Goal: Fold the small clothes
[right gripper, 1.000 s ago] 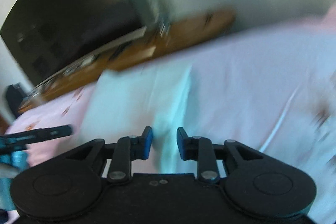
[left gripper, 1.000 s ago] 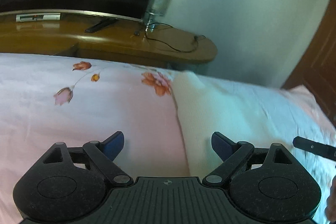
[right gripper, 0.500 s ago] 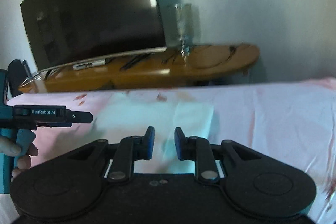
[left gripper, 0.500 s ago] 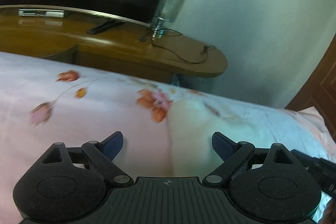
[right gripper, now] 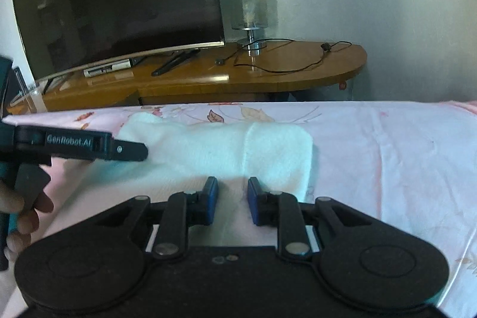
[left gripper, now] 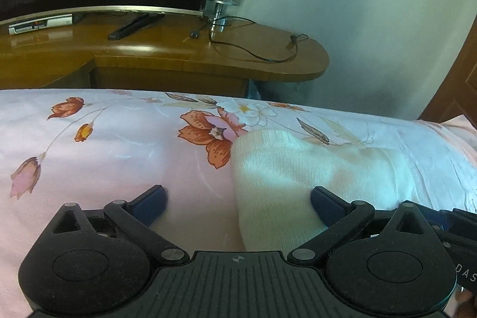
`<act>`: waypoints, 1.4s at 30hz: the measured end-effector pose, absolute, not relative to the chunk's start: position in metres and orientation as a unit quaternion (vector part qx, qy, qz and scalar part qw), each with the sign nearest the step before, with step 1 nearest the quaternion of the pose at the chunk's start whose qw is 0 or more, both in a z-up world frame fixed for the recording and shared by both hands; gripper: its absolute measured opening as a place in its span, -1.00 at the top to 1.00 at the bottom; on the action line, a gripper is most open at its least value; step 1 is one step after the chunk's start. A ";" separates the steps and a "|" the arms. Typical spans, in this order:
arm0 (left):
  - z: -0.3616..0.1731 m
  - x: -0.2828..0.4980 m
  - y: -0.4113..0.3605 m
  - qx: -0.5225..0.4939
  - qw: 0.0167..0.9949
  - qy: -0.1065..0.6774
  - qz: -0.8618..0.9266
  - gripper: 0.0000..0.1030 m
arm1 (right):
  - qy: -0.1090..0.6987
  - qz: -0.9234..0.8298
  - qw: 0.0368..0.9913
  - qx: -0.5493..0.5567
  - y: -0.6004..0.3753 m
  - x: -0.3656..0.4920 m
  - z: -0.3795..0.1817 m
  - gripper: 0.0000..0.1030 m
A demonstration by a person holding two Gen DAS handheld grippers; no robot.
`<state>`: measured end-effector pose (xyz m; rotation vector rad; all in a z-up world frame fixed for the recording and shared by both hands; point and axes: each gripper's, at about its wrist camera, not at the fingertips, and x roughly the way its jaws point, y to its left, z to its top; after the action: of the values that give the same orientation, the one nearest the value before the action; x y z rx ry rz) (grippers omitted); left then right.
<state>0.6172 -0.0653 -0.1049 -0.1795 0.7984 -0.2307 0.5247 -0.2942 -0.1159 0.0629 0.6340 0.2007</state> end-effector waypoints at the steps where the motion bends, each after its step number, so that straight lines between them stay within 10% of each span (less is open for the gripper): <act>1: -0.102 0.615 -0.065 -0.089 0.912 0.387 -0.107 -1.00 | 0.311 0.098 0.945 0.030 -0.294 0.524 -0.116 0.55; 42: -0.072 0.412 -0.013 -0.021 0.910 0.381 -0.162 -1.00 | 0.365 0.080 0.926 0.047 -0.319 0.335 -0.105 0.14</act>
<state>0.4124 -0.0126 -0.0718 -0.0438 0.7868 -0.3345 0.3347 -0.3193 -0.1045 0.0971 0.7494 0.1647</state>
